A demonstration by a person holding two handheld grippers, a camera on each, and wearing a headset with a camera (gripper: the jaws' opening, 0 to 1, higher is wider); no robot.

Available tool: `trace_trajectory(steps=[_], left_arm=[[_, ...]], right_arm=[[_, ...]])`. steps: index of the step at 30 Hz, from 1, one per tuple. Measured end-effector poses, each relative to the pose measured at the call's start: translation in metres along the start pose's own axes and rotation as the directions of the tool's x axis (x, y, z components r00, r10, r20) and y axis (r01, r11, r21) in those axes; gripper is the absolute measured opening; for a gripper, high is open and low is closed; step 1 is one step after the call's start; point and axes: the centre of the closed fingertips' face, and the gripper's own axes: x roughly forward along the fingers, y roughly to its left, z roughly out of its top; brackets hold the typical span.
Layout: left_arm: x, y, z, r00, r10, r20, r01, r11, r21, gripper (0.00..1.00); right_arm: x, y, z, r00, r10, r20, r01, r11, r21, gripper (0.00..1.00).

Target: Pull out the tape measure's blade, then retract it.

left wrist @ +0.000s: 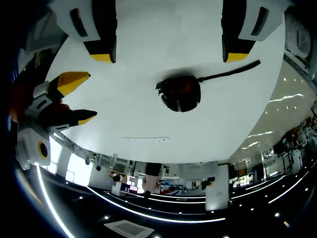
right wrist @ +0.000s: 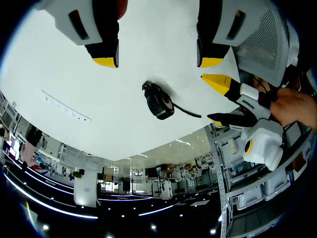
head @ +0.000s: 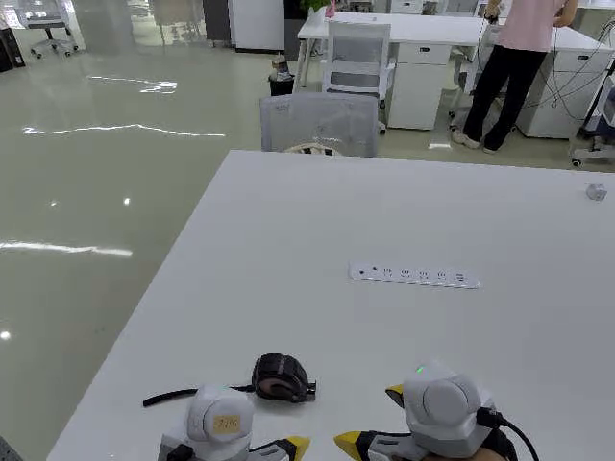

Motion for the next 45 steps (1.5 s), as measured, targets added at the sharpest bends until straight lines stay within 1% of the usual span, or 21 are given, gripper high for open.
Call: trace_trajectory(steps=[3, 8, 11, 14, 16, 23, 30, 35, 43, 45], left_arm=[[-0.004, 0.0, -0.001, 1.0, -0.003, 0.002, 0.003, 1.0, 0.005, 0.85], [-0.012, 0.004, -0.004, 1.0, 0.002, 0.001, -0.002, 1.0, 0.0, 0.86], [-0.016, 0.006, -0.006, 1.0, 0.004, 0.001, -0.004, 1.0, -0.001, 0.86], [-0.021, 0.007, -0.006, 0.9999, 0.008, 0.008, -0.008, 1.0, 0.002, 0.87], [-0.024, 0.007, -0.005, 0.9998, 0.008, 0.016, -0.008, 1.0, 0.003, 0.88], [-0.029, 0.004, -0.005, 0.9998, -0.001, 0.02, 0.002, 1.0, -0.009, 0.92], [-0.036, 0.003, -0.008, 0.9999, -0.002, 0.014, 0.002, 1.0, -0.011, 0.94], [-0.042, 0.002, -0.006, 0.9998, -0.002, 0.018, 0.002, 1.0, -0.004, 0.95], [-0.048, 0.0, -0.004, 0.9998, -0.008, 0.019, 0.008, 1.0, -0.008, 0.97], [-0.05, 0.0, -0.004, 0.9998, -0.007, 0.02, 0.007, 1.0, -0.006, 0.98]], right_arm=[[-0.004, 0.001, -0.001, 1.0, -0.009, 0.0, 0.009, 1.0, 0.016, 0.68], [-0.014, 0.0, -0.003, 0.9995, -0.03, -0.003, 0.031, 0.999, 0.03, 0.71], [-0.019, 0.002, -0.003, 0.9993, -0.039, 0.001, 0.039, 0.999, 0.036, 0.72], [-0.023, 0.005, -0.003, 0.999, -0.045, 0.002, 0.045, 0.998, 0.046, 0.74], [-0.025, 0.006, -0.003, 0.9987, -0.05, 0.002, 0.05, 0.997, 0.052, 0.75], [-0.034, 0.011, -0.005, 0.9979, -0.064, 0.0, 0.064, 0.996, 0.07, 0.79], [-0.042, 0.013, -0.008, 0.9968, -0.08, -0.009, 0.08, 0.993, 0.082, 0.82], [-0.048, 0.012, -0.011, 0.9952, -0.096, -0.019, 0.097, 0.991, 0.088, 0.85], [-0.056, 0.015, -0.015, 0.9942, -0.103, -0.033, 0.105, 0.99, 0.094, 0.88], [-0.06, 0.015, -0.016, 0.9931, -0.111, -0.038, 0.114, 0.989, 0.097, 0.89]])
